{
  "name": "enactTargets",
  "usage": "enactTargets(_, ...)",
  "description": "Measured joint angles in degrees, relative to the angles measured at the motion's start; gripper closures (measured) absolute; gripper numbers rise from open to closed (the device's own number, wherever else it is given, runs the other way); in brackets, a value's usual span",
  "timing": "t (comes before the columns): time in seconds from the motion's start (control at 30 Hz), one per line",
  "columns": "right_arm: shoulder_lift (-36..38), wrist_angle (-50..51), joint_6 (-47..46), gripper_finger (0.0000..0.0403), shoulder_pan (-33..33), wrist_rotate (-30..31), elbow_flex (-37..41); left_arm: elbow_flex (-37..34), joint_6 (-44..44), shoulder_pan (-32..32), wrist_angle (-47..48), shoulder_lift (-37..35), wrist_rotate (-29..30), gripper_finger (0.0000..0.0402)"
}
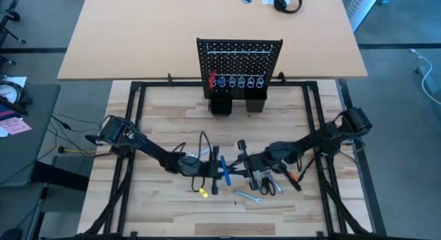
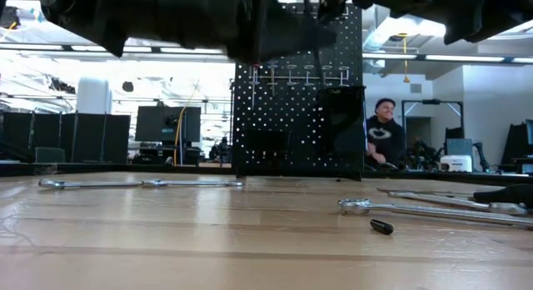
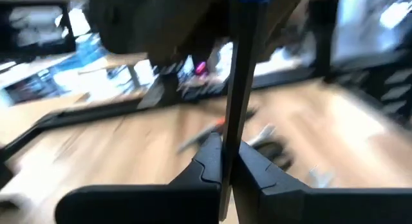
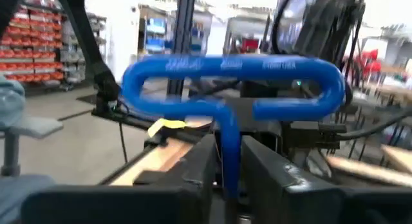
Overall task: Hang tools onto peg board
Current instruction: Hang the blue hexagonal T handle wrench on the pegboard
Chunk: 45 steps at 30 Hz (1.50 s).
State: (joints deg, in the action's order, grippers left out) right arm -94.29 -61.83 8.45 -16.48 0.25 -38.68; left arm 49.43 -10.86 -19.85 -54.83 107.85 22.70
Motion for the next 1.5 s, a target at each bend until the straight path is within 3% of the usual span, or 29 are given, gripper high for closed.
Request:
enactTargets(0.23,6.05,16.72,-1.31,0.0232,1.75,1.08,0.00,0.00,-1.39,-0.70,14.02,-3.58,12.27,0.0401)
enactTargets(0.33,11.56,30.68,-3.85,0.0209,1.19,10.99,-0.93,0.00,-0.97,-0.90,20.80,-5.84,19.66,0.0401)
enactTargets(0.43,16.29,47.92,-8.07,0.0202,0.24,20.82,-3.68,0.00,1.98,-1.11,27.84,-7.19,23.44,0.0401)
enactTargets(0.53,18.74,57.23,-12.53,0.0201,-0.81,23.59,-6.33,-0.02,4.85,-1.13,33.39,-7.48,27.13,0.0401)
enactTargets(0.77,18.31,55.81,-19.02,0.0201,-5.95,24.65,-10.40,-0.04,7.11,-1.08,37.47,-7.49,32.21,0.0401)
enactTargets(1.0,8.75,57.39,-20.52,0.0201,-7.91,31.26,-19.78,-0.04,7.24,-1.08,37.40,-7.52,32.44,0.0401)
enactTargets(1.23,2.04,71.23,-23.28,0.0239,-5.02,34.58,-29.52,-0.04,8.33,-1.08,37.55,-7.52,32.44,0.0400)
enactTargets(1.5,0.22,75.31,-24.05,0.0345,-2.91,34.47,-32.10,-0.04,9.19,-1.13,37.51,-7.48,32.46,0.0394)
